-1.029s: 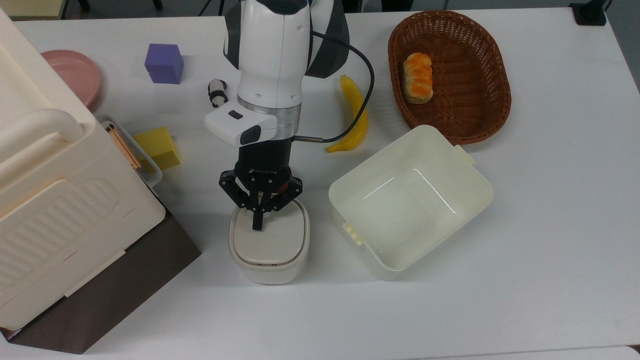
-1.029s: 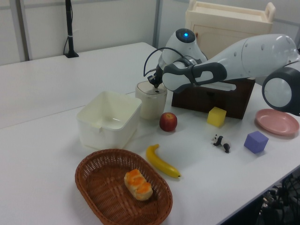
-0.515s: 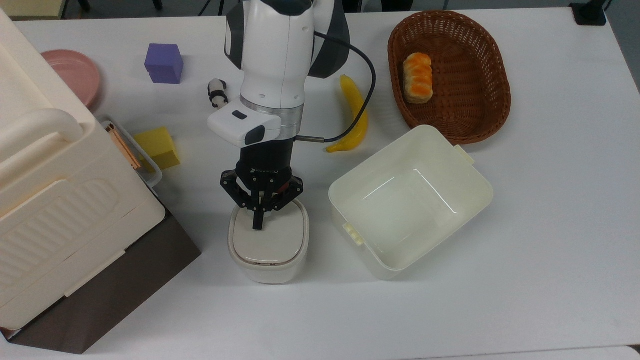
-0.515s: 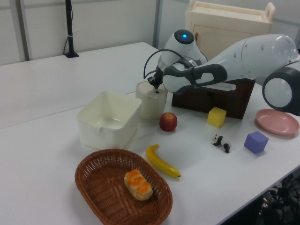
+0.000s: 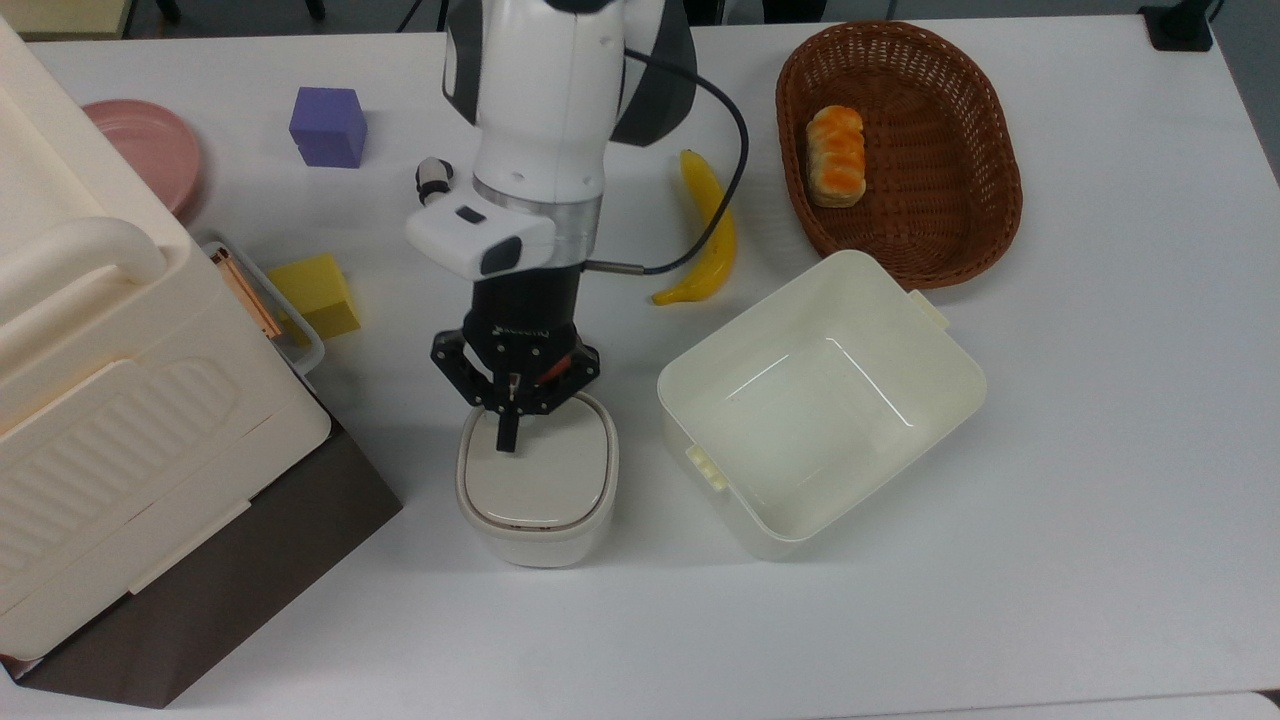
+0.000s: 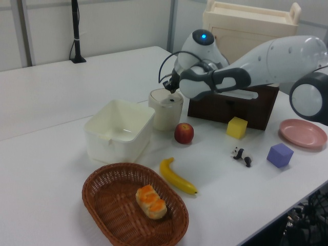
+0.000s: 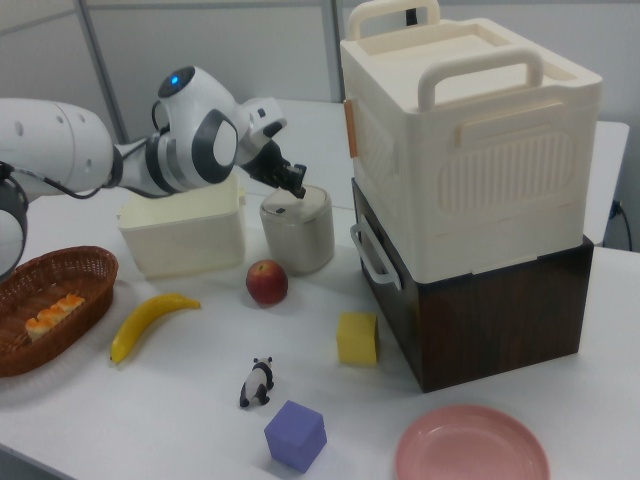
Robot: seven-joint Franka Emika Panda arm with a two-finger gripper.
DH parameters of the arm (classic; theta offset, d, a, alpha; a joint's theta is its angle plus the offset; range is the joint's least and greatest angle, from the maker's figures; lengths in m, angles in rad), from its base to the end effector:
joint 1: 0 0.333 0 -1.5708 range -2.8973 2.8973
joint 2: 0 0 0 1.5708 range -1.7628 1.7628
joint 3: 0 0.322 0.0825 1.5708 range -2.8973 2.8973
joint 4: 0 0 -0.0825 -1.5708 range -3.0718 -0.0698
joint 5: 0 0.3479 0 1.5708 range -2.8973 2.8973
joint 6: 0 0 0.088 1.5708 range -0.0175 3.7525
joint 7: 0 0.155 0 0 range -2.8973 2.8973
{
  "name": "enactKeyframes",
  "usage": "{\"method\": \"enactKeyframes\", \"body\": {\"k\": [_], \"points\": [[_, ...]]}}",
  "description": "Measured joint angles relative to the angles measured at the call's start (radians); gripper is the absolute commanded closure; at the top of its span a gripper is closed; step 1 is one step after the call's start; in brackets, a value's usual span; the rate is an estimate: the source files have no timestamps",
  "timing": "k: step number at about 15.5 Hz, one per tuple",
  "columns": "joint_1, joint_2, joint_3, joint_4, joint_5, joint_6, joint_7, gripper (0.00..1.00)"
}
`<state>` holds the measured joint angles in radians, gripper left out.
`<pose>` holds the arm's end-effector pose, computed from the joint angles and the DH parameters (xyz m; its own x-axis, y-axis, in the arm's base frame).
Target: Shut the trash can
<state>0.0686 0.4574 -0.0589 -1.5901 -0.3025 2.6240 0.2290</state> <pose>0.7213 0.0135 0.4176 0.8286 0.0630 0.5563 -0.0377 -0.9851 0.1676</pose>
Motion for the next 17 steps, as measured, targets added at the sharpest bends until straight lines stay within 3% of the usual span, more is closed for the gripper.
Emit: {"method": "enactKeyframes", "body": {"k": [2,3,5,7,8,12,17], "points": [[-0.004,-0.063,-0.001,0.003,0.048,-0.074,0.001,0.93],[-0.004,-0.104,-0.001,0.004,0.075,-0.127,0.001,0.83],[-0.001,-0.206,0.0,0.005,0.132,-0.299,0.0,0.38],[0.003,-0.305,0.007,0.006,0.165,-0.514,-0.018,0.06],[0.006,-0.345,0.011,0.007,0.172,-0.62,-0.037,0.0],[0.017,-0.437,0.03,0.009,0.192,-0.932,-0.125,0.0],[0.02,-0.444,0.036,0.009,0.194,-1.032,-0.165,0.0]]}}
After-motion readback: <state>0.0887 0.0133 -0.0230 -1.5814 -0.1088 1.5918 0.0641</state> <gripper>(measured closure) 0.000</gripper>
